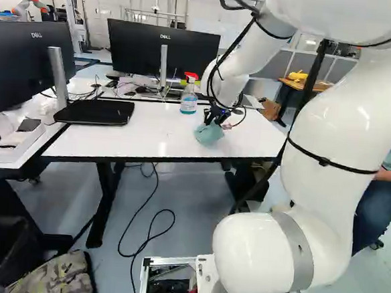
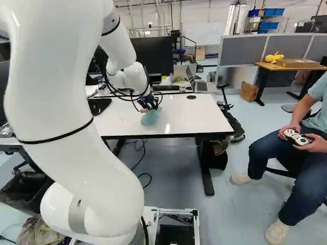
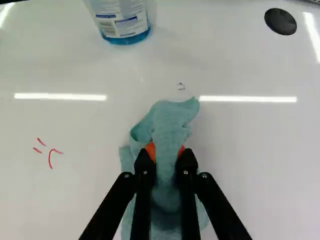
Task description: Clean the table with the green towel
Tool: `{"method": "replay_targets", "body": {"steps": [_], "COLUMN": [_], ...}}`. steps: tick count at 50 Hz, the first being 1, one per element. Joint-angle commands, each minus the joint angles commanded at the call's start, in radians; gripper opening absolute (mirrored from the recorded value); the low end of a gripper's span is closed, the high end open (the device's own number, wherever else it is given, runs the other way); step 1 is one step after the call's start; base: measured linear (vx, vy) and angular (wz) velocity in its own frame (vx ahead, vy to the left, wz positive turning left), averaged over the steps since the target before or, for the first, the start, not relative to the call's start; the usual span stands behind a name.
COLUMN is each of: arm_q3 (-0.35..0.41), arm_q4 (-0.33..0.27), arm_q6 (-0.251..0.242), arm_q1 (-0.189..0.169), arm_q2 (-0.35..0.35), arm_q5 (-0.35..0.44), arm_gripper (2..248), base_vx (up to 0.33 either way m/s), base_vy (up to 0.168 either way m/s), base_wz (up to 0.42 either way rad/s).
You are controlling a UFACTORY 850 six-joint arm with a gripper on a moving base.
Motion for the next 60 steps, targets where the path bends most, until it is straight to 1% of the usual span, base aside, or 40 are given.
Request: {"method": "replay_targets", "body": {"steps": [5,24,35,49,54,60], "arm_q3": [0.008,0.008,-0.005,-0.055,-0.078,-0.109], "arm_q4": [0.000,0.000,0.000,0.000,0.000,0.000], "arm_q6": [0.000,0.000,0.000,0.000,0.000,0.000], "arm_q1": [0.002,0.001,-0.015,-0.054,-0.061,-0.061], "arm_q2": [0.021,0.021,0.008,-0.037,-0.057,-0.084], "arm_q5": [-0.016,-0.016,-0.013,0.073,0.096,0.124], "arm_gripper": [57,57,57,57,57,57], "base_vx": [0.000,0.000,0.000,0.000,0.000,0.000], "base_vy": [0.000,0.000,0.000,0.000,0.000,0.000], "base_wz": [0.000,0.000,0.000,0.000,0.000,0.000]}}
